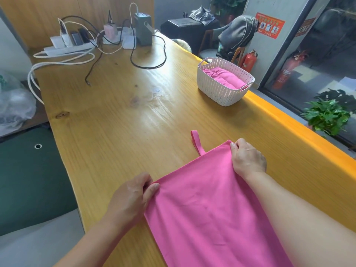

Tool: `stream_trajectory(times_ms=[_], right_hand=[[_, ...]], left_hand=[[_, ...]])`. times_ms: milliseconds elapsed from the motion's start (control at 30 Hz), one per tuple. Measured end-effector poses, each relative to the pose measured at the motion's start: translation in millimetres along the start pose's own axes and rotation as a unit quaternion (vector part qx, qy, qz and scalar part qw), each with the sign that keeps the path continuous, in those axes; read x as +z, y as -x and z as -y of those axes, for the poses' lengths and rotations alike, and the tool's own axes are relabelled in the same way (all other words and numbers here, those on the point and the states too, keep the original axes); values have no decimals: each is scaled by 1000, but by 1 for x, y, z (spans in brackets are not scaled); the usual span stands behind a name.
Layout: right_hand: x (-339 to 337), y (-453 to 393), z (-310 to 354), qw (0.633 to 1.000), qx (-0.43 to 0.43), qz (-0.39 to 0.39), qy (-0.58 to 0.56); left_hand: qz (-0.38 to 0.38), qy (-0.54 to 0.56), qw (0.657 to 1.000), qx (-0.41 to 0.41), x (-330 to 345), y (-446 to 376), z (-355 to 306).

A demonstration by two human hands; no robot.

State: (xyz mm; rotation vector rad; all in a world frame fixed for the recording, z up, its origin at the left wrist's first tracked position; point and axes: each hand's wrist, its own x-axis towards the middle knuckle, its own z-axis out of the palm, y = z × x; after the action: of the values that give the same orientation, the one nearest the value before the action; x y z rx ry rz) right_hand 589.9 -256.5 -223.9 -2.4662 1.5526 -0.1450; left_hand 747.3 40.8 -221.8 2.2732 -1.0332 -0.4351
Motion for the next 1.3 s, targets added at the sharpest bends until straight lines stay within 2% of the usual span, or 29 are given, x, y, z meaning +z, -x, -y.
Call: stream_trajectory(times_ms=[167, 300, 567, 667, 733, 833, 900, 967, 1100, 1167, 1233, 1267, 1300], right_hand=[[5, 3, 2, 998, -28, -30, 44], [1, 0, 2, 997, -40, -18, 60], [-5, 2, 0, 1000, -14, -17, 22], [-8, 4, -3, 1000, -2, -22, -4], [-7, 4, -5, 1000, -7, -21, -7], [-3, 4, -4, 1000, -13, -24, -6], [0, 4, -5, 999, -12, -32, -3], [3, 4, -7, 999, -14, -40, 5], [3, 5, -6, 999, -15, -25, 33], [-5, 7, 2, 996, -26, -58, 61], [-13, 23, 17, 986, -78, -146, 18], [-12, 39, 28, 979, -116, -164, -26], [-8, 61, 39, 974, -158, -149, -65]], left_hand=[[-46, -4, 999, 14, 9, 2, 2], [-62, -31, 997, 34, 15, 4, 5], [-44, -118, 990, 63, 19, -1, 5], [-91, -168, 978, 83, 20, -4, -11], [-102, -163, 976, 104, 26, -8, -31], [-17, -156, 977, 144, 44, -13, -52], [63, -177, 970, 151, 54, -12, -54], [110, -209, 960, 150, 57, -10, -49], [116, -240, 950, 162, 51, -5, -44], [77, -239, 952, 178, 49, -2, -46], [54, -238, 950, 195, 48, 4, -48], [47, -239, 948, 206, 50, 7, -46], [48, -243, 946, 208, 52, 9, -43]])
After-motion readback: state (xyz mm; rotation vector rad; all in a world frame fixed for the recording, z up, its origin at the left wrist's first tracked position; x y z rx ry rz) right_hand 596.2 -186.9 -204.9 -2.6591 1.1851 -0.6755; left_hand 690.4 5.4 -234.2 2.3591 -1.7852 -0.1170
